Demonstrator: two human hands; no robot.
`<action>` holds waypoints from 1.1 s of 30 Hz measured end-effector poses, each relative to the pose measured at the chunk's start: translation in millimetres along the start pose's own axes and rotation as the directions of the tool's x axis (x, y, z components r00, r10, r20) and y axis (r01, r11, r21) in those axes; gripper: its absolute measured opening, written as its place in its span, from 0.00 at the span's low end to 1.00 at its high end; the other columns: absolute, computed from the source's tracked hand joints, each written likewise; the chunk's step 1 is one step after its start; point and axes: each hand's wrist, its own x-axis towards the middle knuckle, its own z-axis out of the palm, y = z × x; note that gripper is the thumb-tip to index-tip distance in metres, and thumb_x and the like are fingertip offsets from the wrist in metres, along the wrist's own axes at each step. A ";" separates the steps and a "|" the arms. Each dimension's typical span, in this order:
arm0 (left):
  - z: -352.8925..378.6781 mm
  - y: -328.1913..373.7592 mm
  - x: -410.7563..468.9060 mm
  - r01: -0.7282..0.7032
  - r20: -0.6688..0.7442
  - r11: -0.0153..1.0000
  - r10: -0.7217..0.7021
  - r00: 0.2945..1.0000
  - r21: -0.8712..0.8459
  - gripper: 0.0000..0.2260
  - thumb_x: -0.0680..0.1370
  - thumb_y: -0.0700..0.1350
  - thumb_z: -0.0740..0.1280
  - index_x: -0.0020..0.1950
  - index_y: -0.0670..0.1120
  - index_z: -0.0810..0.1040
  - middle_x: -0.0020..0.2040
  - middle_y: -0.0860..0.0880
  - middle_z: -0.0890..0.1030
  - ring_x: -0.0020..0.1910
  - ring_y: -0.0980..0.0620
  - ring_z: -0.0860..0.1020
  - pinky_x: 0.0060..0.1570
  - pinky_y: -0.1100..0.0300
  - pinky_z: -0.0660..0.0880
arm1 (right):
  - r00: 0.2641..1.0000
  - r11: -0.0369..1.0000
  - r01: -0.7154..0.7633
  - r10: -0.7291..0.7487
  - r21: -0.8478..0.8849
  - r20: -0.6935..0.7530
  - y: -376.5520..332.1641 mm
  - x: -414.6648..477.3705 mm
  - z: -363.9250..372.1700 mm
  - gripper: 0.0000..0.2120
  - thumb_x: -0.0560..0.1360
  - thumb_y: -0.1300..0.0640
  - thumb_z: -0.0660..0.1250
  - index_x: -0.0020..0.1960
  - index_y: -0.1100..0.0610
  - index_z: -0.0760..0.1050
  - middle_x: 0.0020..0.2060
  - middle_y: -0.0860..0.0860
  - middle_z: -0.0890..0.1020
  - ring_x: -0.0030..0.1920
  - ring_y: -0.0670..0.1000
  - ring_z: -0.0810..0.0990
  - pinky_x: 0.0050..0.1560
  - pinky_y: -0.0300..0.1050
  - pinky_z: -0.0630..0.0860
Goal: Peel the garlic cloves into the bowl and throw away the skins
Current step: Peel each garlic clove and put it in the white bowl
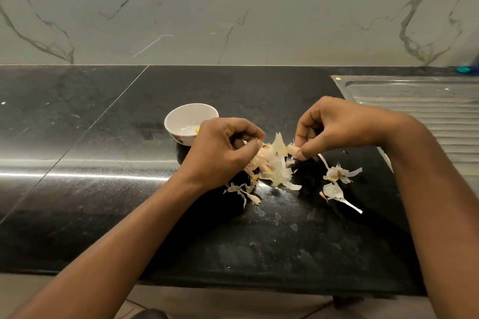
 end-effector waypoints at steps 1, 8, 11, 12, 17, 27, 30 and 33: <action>0.1 0.1 0.2 0.008 0.000 1.000 -0.008 1.000 -0.020 0.07 0.79 0.36 0.72 0.53 0.45 0.88 0.36 0.46 0.84 0.33 0.46 0.81 0.37 0.53 0.81 | 1.000 1.000 0.017 -0.017 0.019 -0.020 1.0 -1.2 -1.6 0.04 0.72 0.57 0.82 0.43 0.54 0.87 0.32 0.49 0.84 0.32 0.43 0.77 0.37 0.39 0.72; -0.3 5.5 3.1 0.031 0.032 0.986 -0.026 0.999 -0.162 0.08 0.84 0.40 0.69 0.56 0.41 0.87 0.43 0.45 0.88 0.35 0.46 0.84 0.35 0.53 0.82 | 0.978 0.960 0.201 -0.186 0.197 -0.092 -6.7 0.5 2.8 0.05 0.73 0.60 0.81 0.46 0.58 0.87 0.33 0.52 0.84 0.33 0.47 0.79 0.34 0.38 0.74; -2.1 8.1 3.1 0.031 0.039 0.975 -0.023 0.999 -0.220 0.07 0.82 0.42 0.73 0.54 0.40 0.88 0.41 0.43 0.87 0.35 0.45 0.84 0.36 0.52 0.83 | 0.958 0.945 0.281 -0.266 0.165 -0.112 -11.9 6.9 12.5 0.04 0.74 0.61 0.81 0.47 0.58 0.87 0.36 0.51 0.86 0.34 0.46 0.82 0.36 0.34 0.76; -2.5 8.4 3.0 0.035 0.035 0.971 -0.027 0.999 -0.237 0.07 0.81 0.42 0.74 0.54 0.39 0.88 0.41 0.42 0.87 0.35 0.44 0.85 0.37 0.51 0.84 | 0.951 0.942 0.299 -0.282 0.149 -0.125 -12.5 8.8 14.7 0.04 0.74 0.61 0.81 0.48 0.58 0.87 0.37 0.51 0.87 0.35 0.46 0.84 0.37 0.33 0.77; -5.0 6.7 4.1 0.088 0.047 0.941 -0.076 0.996 -0.328 0.07 0.79 0.39 0.75 0.55 0.38 0.87 0.42 0.41 0.88 0.39 0.38 0.86 0.41 0.54 0.85 | 0.937 0.931 0.334 -0.310 0.148 -0.164 -11.3 12.5 19.6 0.07 0.74 0.61 0.82 0.49 0.59 0.86 0.40 0.52 0.89 0.39 0.51 0.89 0.41 0.39 0.82; -7.0 5.8 4.8 0.137 0.012 0.905 -0.144 0.989 -0.404 0.05 0.80 0.37 0.73 0.52 0.36 0.86 0.42 0.39 0.87 0.40 0.38 0.86 0.43 0.52 0.85 | 0.906 0.902 0.402 -0.368 0.155 -0.209 -9.0 13.2 19.3 0.10 0.73 0.57 0.82 0.53 0.57 0.88 0.39 0.50 0.88 0.37 0.47 0.85 0.40 0.36 0.79; -7.7 6.5 5.0 0.147 0.000 0.901 -0.161 0.987 -0.409 0.05 0.79 0.37 0.74 0.52 0.36 0.87 0.41 0.38 0.87 0.39 0.39 0.86 0.42 0.53 0.85 | 0.888 0.901 0.421 -0.386 0.103 -0.250 -9.0 15.5 21.9 0.08 0.73 0.55 0.83 0.51 0.54 0.89 0.37 0.50 0.86 0.34 0.47 0.80 0.37 0.37 0.76; -8.0 6.4 4.7 0.158 0.002 0.892 -0.174 0.985 -0.424 0.05 0.79 0.36 0.74 0.53 0.35 0.86 0.42 0.37 0.87 0.41 0.38 0.87 0.45 0.52 0.86 | 0.877 0.902 0.425 -0.389 0.076 -0.282 -8.6 16.5 22.2 0.08 0.74 0.58 0.82 0.52 0.54 0.88 0.39 0.47 0.87 0.37 0.44 0.83 0.39 0.34 0.77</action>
